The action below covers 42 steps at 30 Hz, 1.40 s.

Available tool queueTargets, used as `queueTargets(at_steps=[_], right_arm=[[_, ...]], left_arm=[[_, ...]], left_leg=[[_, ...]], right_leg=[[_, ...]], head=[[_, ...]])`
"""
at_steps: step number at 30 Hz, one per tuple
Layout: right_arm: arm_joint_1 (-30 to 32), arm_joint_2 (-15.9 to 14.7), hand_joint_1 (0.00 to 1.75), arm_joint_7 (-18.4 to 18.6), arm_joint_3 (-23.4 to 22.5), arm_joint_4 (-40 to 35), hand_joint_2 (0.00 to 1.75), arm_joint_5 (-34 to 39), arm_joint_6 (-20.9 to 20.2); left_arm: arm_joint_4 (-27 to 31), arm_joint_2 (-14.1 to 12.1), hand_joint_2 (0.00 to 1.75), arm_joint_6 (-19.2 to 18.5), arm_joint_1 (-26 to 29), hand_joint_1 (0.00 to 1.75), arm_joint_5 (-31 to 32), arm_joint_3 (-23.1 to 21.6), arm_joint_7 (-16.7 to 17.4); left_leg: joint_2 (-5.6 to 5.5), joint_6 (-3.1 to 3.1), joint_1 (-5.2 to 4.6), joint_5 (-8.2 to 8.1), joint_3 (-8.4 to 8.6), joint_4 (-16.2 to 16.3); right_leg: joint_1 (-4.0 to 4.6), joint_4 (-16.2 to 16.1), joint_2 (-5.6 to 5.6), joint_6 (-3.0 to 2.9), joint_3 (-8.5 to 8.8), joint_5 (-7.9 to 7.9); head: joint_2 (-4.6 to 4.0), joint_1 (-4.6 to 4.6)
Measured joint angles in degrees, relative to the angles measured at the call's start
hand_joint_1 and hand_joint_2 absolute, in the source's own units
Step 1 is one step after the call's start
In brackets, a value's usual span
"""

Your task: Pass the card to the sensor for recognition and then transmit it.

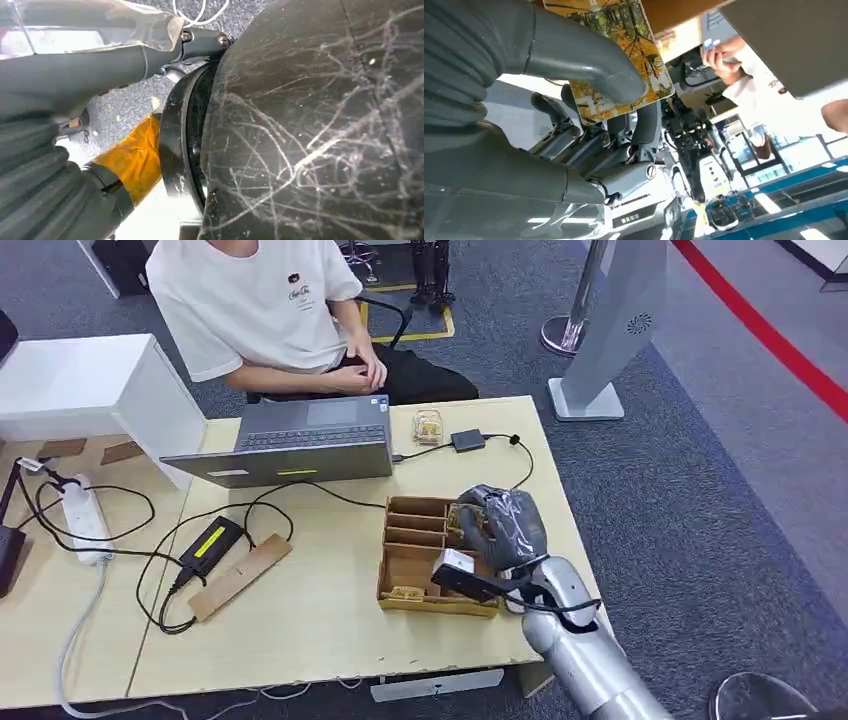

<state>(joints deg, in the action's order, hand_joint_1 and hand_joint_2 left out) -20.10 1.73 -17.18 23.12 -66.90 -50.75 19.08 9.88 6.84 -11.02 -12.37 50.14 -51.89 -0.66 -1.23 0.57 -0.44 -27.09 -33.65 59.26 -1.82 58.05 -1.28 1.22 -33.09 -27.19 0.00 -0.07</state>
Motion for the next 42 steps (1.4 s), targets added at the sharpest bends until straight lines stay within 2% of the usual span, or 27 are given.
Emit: queueTargets(at_steps=[8,12,15,25,33,34,42], right_arm=[[-8.60,0.17,1.61,1.81,0.68,0.70,1.75,3.60,-9.35],[-12.74,1.02,1.61,2.70,1.55,1.83,1.75,4.83,-11.19],[-16.88,2.23,1.61,5.01,2.58,4.24,1.75,3.23,-10.75],[-31.70,8.46,1.61,13.66,6.88,21.56,1.75,-6.88,-5.20],[-37.31,11.43,1.61,15.41,7.78,32.01,1.75,-9.22,-2.99],[-37.65,11.65,0.00,15.37,7.78,32.79,1.75,-9.22,-2.82],[-38.14,12.55,0.00,14.36,7.80,35.52,1.75,-9.05,-2.29]], left_arm=[[0.00,0.11,1.75,-1.33,-0.34,0.00,0.96,0.00,-0.02],[0.00,0.22,1.75,-1.92,-0.50,0.00,1.68,0.02,-0.02],[0.00,0.39,1.75,-2.69,-0.76,0.00,2.73,0.02,-0.04],[0.00,0.61,1.75,-5.72,-1.90,0.00,5.44,0.02,-1.92],[0.00,0.63,1.75,-6.47,-2.16,0.00,5.88,0.02,-2.12],[0.00,0.63,1.75,-6.49,-2.16,0.00,5.88,0.00,-2.12],[0.00,0.66,1.75,-6.97,-2.23,0.00,5.77,0.00,-2.10]], left_leg=[[0.10,0.00,0.00,0.03,-0.02,0.01],[0.12,0.00,0.01,0.04,-0.02,0.01],[0.12,-0.01,0.01,0.04,-0.03,0.00],[0.19,-0.04,0.04,0.07,-0.04,0.01],[0.19,-0.03,0.03,0.06,-0.04,0.01],[0.18,-0.03,0.03,0.06,-0.04,0.01],[0.19,-0.03,0.03,0.06,-0.04,0.01]], right_leg=[[0.00,0.02,0.08,-0.04,-0.04,0.08],[0.01,0.03,0.09,-0.06,-0.04,0.09],[0.01,0.05,0.10,-0.07,-0.06,0.10],[0.03,0.07,0.19,-0.10,-0.11,0.12],[0.02,0.05,0.19,-0.10,-0.11,0.11],[0.02,0.05,0.18,-0.10,-0.11,0.11],[0.03,0.05,0.19,-0.10,-0.12,0.11]], head=[[0.00,0.00],[0.00,0.00],[0.00,0.00],[0.02,0.02],[0.00,0.00],[0.00,0.00],[0.00,0.02]])
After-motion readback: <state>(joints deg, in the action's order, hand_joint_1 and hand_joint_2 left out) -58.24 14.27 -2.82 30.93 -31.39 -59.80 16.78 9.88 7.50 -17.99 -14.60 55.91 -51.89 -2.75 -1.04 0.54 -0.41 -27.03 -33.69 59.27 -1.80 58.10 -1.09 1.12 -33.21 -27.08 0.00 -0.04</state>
